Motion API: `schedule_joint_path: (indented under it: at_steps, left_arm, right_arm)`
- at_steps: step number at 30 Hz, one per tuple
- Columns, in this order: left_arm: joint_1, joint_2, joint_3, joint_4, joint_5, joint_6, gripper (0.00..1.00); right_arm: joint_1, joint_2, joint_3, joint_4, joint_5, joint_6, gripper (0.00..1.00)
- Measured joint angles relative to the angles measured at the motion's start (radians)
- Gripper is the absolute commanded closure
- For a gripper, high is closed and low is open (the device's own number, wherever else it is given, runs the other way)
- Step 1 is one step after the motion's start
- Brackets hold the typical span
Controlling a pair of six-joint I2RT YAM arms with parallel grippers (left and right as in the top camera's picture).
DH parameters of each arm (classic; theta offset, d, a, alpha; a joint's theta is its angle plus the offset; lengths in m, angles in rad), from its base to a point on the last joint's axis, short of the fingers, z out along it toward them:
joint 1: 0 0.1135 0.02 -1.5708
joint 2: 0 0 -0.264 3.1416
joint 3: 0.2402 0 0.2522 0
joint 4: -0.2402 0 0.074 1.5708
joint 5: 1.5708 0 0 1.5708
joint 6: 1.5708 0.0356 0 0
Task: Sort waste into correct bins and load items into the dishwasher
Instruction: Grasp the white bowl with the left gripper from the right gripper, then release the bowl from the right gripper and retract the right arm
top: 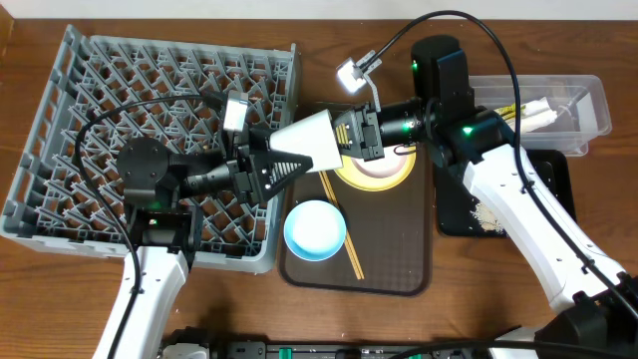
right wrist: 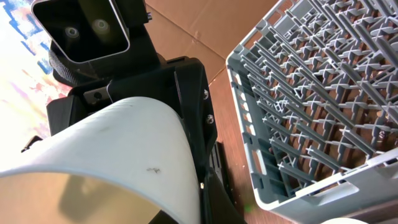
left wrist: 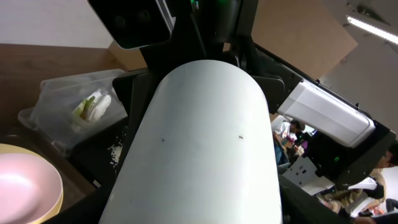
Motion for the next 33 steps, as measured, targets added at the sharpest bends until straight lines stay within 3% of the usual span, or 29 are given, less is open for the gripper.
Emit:
schedule_joint_path:
  at_steps: [5, 11, 15, 26, 30, 33]
  left_arm:
    - [0.0, 0.0, 0.0, 0.0, 0.001, 0.0, 0.37]
    - [-0.005, 0.0, 0.0, 0.008, -0.008, 0.015, 0.46]
    - [0.008, 0.0, 0.0, -0.009, -0.008, 0.051, 0.53]
    - [0.129, 0.0, 0.002, -0.388, -0.074, 0.299, 0.56]
    - [0.183, 0.0, 0.002, -0.468, -0.151, 0.354, 0.59]
    - [0.222, 0.0, 0.002, -0.544, -0.231, 0.375, 0.63]
  right_arm:
    - [0.0, 0.0, 0.0, -0.003, 0.0, 0.0, 0.99]
    - [0.005, 0.001, 0.0, -0.015, 0.004, 0.008, 0.76]
    - [-0.01, 0.001, 0.0, -0.015, 0.007, 0.008, 0.69]
    - [-0.168, 0.001, 0.0, -0.05, 0.028, -0.008, 0.7]
    - [-0.211, 0.001, 0.0, -0.174, 0.093, -0.058, 0.79]
    - [-0.226, 0.001, 0.0, -0.316, 0.198, -0.12, 0.79]
